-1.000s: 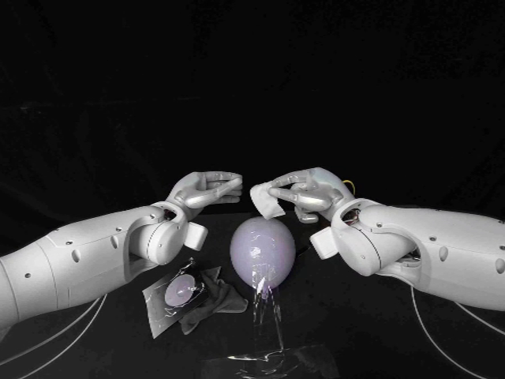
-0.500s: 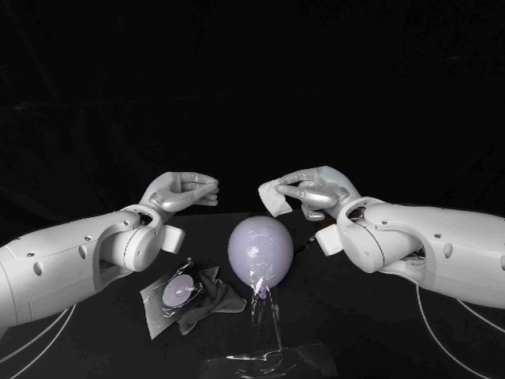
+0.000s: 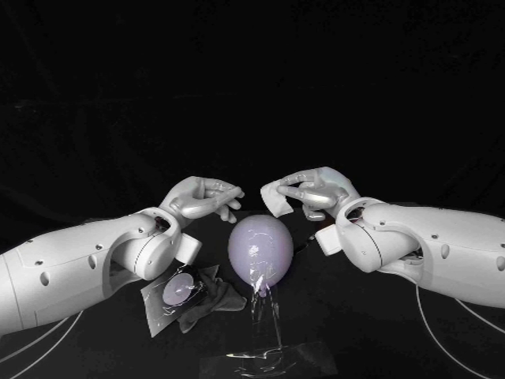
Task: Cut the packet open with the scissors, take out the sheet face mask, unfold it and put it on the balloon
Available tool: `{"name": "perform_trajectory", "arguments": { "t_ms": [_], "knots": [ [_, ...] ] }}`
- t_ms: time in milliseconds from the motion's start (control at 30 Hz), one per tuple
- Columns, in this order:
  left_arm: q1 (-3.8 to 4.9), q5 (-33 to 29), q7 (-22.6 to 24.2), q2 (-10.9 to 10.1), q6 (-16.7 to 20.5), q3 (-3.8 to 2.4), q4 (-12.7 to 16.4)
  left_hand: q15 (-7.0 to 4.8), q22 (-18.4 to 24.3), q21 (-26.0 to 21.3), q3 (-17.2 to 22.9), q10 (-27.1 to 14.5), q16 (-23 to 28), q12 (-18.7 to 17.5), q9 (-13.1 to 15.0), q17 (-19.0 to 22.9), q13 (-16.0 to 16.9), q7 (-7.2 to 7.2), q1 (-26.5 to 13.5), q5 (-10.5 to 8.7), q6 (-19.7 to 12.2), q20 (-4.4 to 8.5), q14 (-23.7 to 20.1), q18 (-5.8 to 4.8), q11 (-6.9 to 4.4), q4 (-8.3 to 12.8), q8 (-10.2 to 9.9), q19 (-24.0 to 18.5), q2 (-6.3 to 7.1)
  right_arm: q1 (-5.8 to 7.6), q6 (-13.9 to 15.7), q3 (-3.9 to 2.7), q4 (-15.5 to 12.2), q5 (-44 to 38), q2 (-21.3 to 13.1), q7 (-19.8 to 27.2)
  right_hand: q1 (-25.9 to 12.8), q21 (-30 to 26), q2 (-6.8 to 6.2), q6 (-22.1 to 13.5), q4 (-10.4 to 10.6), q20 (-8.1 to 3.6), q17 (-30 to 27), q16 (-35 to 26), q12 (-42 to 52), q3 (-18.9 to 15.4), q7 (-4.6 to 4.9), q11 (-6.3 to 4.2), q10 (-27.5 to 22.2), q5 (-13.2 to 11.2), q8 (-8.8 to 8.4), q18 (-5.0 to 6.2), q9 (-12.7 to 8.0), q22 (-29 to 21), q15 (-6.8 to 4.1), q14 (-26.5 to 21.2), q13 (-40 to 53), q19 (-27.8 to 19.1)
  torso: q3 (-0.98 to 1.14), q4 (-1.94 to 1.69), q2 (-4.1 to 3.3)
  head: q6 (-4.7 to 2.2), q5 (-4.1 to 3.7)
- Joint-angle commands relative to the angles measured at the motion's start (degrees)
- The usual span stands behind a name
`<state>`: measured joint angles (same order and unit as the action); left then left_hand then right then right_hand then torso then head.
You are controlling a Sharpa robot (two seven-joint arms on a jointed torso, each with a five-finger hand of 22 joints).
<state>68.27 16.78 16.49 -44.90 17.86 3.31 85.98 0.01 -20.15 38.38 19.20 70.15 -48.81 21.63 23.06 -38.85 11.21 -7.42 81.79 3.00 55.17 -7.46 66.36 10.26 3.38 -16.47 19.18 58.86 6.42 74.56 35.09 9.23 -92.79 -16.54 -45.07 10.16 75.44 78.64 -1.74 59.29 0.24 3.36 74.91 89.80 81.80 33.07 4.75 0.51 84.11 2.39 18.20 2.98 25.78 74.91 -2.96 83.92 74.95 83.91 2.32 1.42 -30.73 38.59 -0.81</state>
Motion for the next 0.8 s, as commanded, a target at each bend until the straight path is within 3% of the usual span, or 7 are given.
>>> {"name": "perform_trajectory", "arguments": {
  "t_ms": [33,333,800],
  "knots": [
    [0.06,-0.42,-2.86,0.94,-0.30,-0.08,0.36,0.22,-0.24,0.50,-0.23,0.45,-0.35,-0.14,-0.38,-0.17,0.11,-0.42,-1.37,-0.11,-0.84,0.13,0.36,0.07,0.16,-0.21,-1.02,-0.40,0.10,-0.04,0.07,-0.01,-0.35,-4.38,0.12,-0.92,-0.24,-0.36,0.43,0.12,0.01,-0.40,15.09,0.20,0.14,0.41,-0.20,-0.34,1.72,0.40,2.98,-0.39,3.60,10.51,-0.35,6.08,8.79,0.71,0.08,0.04,0.00,0.03,0.10],
    [0.07,-3.66,-3.21,3.40,1.60,-0.12,-0.07,0.77,-0.83,1.31,-0.64,0.96,-0.66,-0.69,-1.48,-0.41,0.26,-1.42,-3.65,-0.12,-2.17,0.04,0.32,0.08,0.86,-0.27,-3.31,-1.05,0.31,-0.10,-0.02,0.11,-1.20,-7.33,0.08,-1.80,-0.24,-0.36,0.43,0.12,0.01,-0.40,15.09,0.20,0.14,0.41,-0.20,-0.34,1.72,0.40,2.98,-0.39,3.60,10.51,-0.35,6.08,8.79,0.71,0.06,-0.04,0.00,0.12,0.11],
    [0.10,-3.80,-5.50,4.99,1.14,-0.14,-0.17,0.91,-1.20,1.85,-1.55,1.36,-1.04,-0.74,-1.87,-0.62,0.55,-1.54,-5.53,-0.12,-1.71,-0.02,0.45,0.10,1.00,-0.28,-3.97,-1.32,0.64,-0.22,-0.27,0.17,-2.00,-8.04,0.37,-2.09,-0.24,-0.36,0.43,0.12,0.01,-0.40,15.09,0.20,0.14,0.41,-0.20,-0.34,1.72,0.40,2.98,-0.39,3.60,10.51,-0.35,6.08,8.79,0.71,-0.04,-0.10,0.05,0.37,0.26]
  ]
}}
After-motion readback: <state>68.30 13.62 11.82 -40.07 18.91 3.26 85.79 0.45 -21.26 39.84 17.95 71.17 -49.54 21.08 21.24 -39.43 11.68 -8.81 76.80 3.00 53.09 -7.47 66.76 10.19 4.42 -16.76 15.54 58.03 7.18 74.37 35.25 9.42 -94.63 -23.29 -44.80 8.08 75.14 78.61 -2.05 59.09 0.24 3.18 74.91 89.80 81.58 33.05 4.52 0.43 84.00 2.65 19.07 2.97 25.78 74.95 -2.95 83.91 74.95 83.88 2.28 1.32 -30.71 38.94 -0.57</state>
